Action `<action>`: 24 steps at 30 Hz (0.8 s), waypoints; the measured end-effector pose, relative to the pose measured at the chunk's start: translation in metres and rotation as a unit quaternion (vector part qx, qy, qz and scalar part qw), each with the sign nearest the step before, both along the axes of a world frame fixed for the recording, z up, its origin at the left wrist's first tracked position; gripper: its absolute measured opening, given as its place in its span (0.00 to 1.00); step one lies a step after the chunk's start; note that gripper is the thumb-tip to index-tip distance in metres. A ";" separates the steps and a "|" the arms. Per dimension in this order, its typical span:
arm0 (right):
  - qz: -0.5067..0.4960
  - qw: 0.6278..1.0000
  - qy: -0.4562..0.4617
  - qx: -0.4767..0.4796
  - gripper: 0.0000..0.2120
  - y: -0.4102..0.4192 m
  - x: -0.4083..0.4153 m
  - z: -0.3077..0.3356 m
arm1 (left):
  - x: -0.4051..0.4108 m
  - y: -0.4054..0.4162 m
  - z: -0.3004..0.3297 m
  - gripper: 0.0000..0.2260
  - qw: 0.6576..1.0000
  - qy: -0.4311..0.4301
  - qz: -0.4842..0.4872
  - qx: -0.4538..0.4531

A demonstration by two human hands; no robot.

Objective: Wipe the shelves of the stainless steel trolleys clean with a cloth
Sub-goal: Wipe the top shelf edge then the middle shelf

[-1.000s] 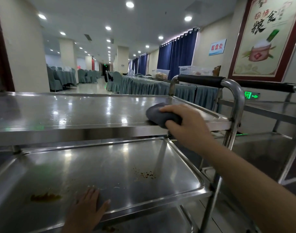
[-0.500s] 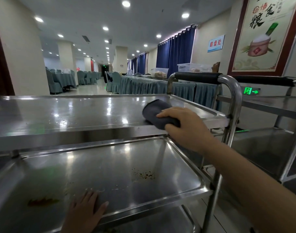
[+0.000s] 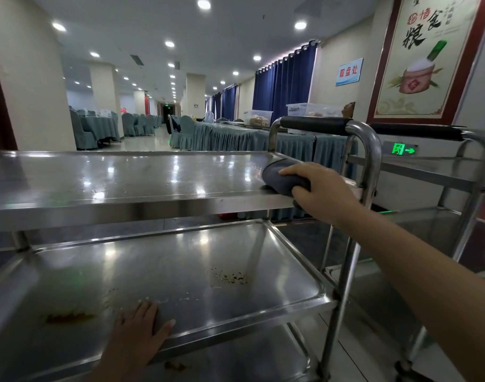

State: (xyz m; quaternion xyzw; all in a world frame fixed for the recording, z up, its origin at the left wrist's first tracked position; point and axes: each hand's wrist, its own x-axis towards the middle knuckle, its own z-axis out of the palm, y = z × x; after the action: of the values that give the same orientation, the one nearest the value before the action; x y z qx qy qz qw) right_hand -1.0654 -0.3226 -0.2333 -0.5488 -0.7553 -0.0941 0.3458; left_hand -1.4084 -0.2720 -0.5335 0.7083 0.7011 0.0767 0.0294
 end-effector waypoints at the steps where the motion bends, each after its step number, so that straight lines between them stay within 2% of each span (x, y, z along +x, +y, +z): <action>1: 0.011 1.000 -0.004 0.004 0.20 0.000 -0.009 -0.001 | 0.000 0.000 0.000 0.35 1.000 0.009 -0.003 -0.003; 7: 0.069 0.997 -0.040 0.018 0.20 0.001 -0.055 -0.008 | -0.001 0.003 0.022 0.32 0.996 0.065 -0.046 -0.029; 10: 0.060 0.996 -0.063 0.000 0.25 0.001 -0.048 -0.013 | 0.006 0.010 0.040 0.33 0.995 0.061 -0.058 -0.054; 14: 0.059 0.995 -0.077 0.000 0.28 0.005 -0.037 -0.017 | 0.026 0.013 0.070 0.31 0.997 -0.015 -0.077 0.004; 17: 0.041 0.996 -0.072 0.016 0.28 0.009 -0.024 -0.020 | 0.039 0.010 0.095 0.31 0.992 -0.020 -0.105 0.066; 21: -0.021 0.999 -0.011 0.043 0.24 0.012 -0.012 -0.022 | 0.049 0.004 0.110 0.30 0.987 -0.022 -0.126 0.099; 24: 0.002 0.998 -0.014 0.055 0.22 0.009 -0.036 -0.024 | 0.053 0.003 0.111 0.30 0.986 -0.017 -0.130 0.104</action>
State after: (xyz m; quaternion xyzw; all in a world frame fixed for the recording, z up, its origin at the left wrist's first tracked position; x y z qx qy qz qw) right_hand -1.1016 -0.3134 -0.2570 -0.5258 -0.7552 -0.1424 0.3647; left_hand -1.3555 -0.2694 -0.4225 0.7911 0.5908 0.1569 -0.0233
